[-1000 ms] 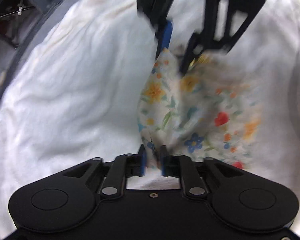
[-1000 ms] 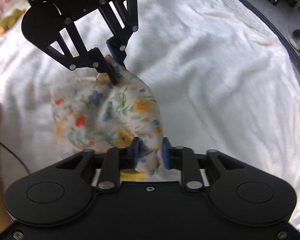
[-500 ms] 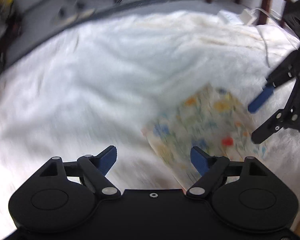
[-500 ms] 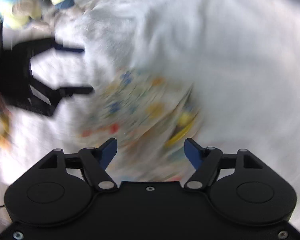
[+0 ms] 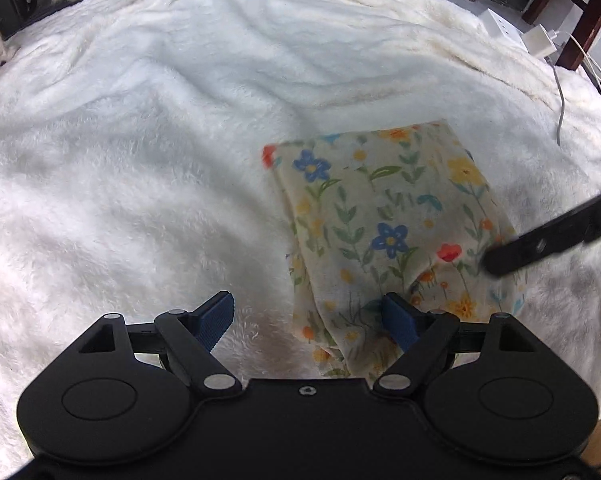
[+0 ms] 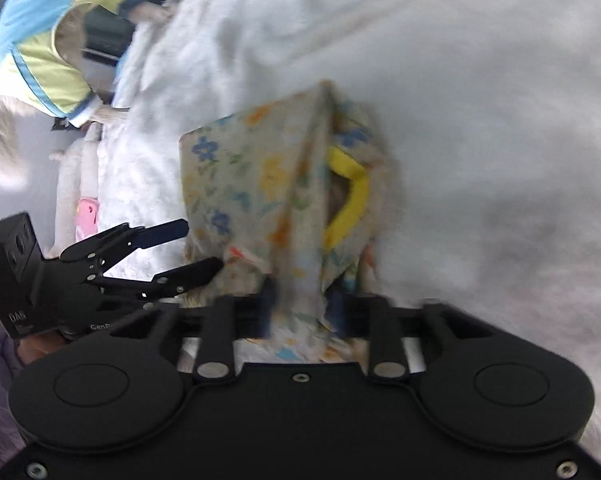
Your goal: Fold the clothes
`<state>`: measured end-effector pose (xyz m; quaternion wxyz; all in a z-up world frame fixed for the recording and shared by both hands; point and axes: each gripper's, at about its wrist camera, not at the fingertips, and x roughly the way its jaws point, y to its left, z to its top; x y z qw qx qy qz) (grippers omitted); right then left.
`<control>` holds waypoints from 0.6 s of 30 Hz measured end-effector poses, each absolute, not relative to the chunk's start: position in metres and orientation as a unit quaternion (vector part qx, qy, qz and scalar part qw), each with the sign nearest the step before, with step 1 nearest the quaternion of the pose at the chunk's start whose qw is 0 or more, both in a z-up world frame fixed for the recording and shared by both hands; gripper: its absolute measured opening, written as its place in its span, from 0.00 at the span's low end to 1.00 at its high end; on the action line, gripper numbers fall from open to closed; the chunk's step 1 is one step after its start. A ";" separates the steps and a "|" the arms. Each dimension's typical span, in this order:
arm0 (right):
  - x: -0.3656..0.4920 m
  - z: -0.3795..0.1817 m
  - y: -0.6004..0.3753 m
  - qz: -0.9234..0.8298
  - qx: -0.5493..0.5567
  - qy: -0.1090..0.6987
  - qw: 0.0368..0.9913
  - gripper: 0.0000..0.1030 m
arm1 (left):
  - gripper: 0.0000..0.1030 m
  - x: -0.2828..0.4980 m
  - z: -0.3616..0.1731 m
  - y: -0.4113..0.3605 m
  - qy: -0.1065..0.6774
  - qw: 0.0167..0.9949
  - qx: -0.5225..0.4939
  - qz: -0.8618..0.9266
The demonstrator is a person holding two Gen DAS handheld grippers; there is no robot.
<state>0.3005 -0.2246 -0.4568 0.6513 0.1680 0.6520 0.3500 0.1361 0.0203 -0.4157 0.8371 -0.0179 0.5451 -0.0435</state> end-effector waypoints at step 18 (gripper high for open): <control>0.353 -0.479 -0.219 0.329 0.229 0.653 0.643 0.15 | 0.77 0.174 -0.434 0.035 0.546 0.833 -0.084 -0.037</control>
